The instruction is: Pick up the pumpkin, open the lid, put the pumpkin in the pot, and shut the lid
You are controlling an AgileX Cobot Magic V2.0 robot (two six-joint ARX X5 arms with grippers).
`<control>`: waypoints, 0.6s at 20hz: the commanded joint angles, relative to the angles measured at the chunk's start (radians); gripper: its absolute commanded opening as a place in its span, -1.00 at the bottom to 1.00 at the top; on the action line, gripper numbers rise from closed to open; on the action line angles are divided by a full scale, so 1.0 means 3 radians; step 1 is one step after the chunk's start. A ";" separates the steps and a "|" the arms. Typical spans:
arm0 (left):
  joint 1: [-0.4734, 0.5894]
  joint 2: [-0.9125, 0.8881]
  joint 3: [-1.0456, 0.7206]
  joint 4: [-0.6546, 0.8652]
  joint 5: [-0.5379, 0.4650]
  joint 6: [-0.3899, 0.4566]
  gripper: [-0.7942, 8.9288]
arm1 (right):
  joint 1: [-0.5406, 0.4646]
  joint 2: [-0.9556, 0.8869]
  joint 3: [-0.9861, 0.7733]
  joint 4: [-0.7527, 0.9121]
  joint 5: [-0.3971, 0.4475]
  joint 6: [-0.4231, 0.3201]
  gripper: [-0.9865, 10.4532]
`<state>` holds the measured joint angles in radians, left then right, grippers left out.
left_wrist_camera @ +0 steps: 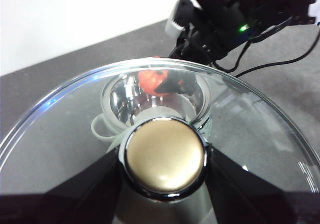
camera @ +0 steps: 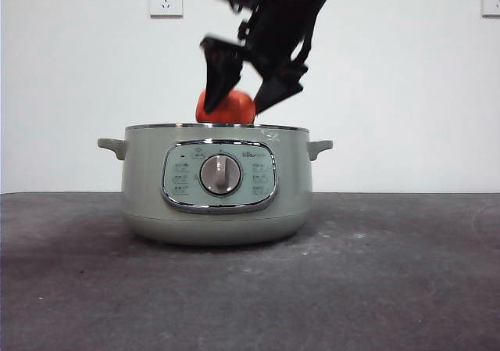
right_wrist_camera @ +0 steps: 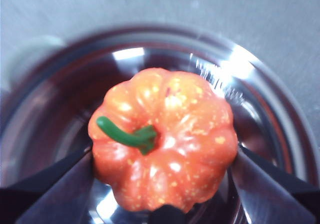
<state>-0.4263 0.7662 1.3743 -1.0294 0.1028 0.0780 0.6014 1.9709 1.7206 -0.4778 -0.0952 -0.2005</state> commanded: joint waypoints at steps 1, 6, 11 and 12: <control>0.0006 -0.0036 0.0017 0.0160 0.0008 -0.0011 -0.85 | 0.0037 0.0153 0.0006 0.0071 0.0060 -0.0121 -0.85; 0.0006 -0.0036 0.0017 0.0159 0.0008 -0.0010 -0.85 | 0.0058 0.0384 0.0006 0.0051 0.0079 -0.0122 -0.85; 0.0006 -0.0036 0.0017 0.0159 0.0010 -0.0010 -0.85 | 0.0072 0.0498 0.0006 -0.0062 0.0080 -0.0137 -0.85; 0.0006 -0.0036 0.0017 0.0158 0.0010 -0.0010 -0.85 | 0.0075 0.0535 0.0006 -0.0107 0.0081 -0.0151 -0.85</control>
<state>-0.4263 0.7673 1.3743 -1.0279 0.1032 0.0780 0.6201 2.1029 1.7226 -0.5091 -0.0746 -0.2363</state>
